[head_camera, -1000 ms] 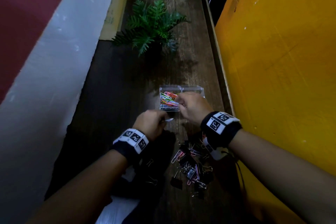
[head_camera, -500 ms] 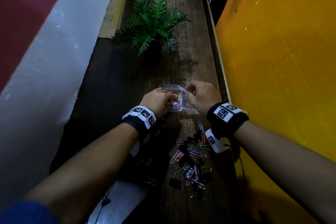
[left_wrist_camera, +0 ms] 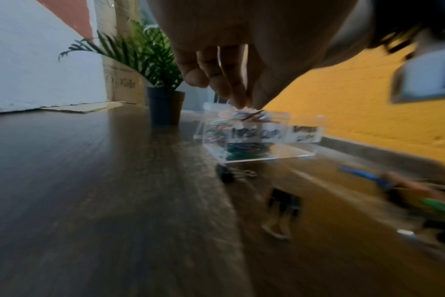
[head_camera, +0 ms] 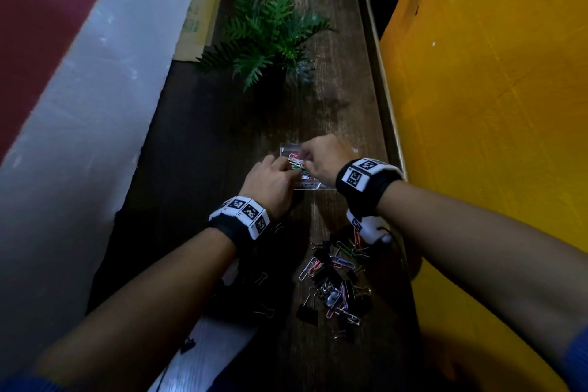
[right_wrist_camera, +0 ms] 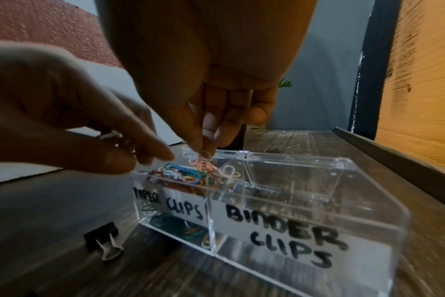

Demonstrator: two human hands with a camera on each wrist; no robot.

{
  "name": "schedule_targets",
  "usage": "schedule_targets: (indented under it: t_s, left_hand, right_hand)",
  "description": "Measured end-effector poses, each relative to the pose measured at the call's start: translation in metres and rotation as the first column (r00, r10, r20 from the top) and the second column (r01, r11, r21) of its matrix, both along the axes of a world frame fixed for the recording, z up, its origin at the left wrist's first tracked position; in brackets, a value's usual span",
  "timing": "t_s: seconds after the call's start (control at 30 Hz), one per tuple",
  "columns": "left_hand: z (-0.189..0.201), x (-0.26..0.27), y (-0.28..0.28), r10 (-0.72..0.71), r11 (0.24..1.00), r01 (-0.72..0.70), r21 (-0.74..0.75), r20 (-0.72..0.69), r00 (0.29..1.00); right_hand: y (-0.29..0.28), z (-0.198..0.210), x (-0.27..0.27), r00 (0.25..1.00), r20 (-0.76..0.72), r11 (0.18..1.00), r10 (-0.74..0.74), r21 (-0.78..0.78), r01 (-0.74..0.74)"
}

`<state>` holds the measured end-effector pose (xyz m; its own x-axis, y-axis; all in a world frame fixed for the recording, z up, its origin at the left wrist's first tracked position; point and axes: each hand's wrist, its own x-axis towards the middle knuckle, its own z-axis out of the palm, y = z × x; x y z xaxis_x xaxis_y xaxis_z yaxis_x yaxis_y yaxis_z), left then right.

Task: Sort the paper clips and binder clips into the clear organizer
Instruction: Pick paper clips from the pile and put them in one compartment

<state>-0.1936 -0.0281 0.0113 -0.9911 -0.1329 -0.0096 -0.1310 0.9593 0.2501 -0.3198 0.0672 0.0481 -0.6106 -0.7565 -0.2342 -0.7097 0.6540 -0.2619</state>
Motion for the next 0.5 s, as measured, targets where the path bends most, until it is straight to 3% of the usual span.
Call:
schedule_targets:
  t_s: [0.07, 0.17, 0.23, 0.3, 0.37, 0.5]
  left_hand:
    - [-0.003, 0.009, 0.012, -0.023, 0.999, 0.025, 0.032, -0.068, 0.997]
    - [-0.02, 0.029, 0.042, -0.199, 0.97, 0.216, 0.111, -0.142, 0.97]
    - [-0.025, 0.042, 0.065, -0.343, 0.932, 0.349, 0.097, -0.069, 0.937]
    - [-0.028, 0.052, 0.08, -0.454, 0.891, 0.45, 0.059, 0.143, 0.879]
    - [-0.034, 0.061, 0.083, -0.464, 0.883, 0.468, 0.04, 0.218, 0.858]
    - [-0.039, 0.078, 0.06, -0.379, 0.925, 0.38, 0.024, 0.139, 0.915]
  right_hand:
    - [0.004, -0.001, 0.004, 1.0, 0.002, 1.0, -0.007, -0.022, 0.007]
    - [0.029, -0.002, 0.019, 0.998, 0.05, 0.98, -0.039, -0.194, 0.048]
    - [0.059, -0.003, 0.034, 0.989, 0.116, 0.949, -0.089, -0.292, 0.119]
    - [0.095, -0.008, 0.052, 0.973, 0.167, 0.92, -0.162, -0.331, 0.21]
    - [0.133, -0.014, 0.071, 0.947, 0.217, 0.902, -0.235, -0.313, 0.296]
    - [0.194, -0.029, 0.12, 0.935, 0.207, 0.923, -0.289, -0.198, 0.329]
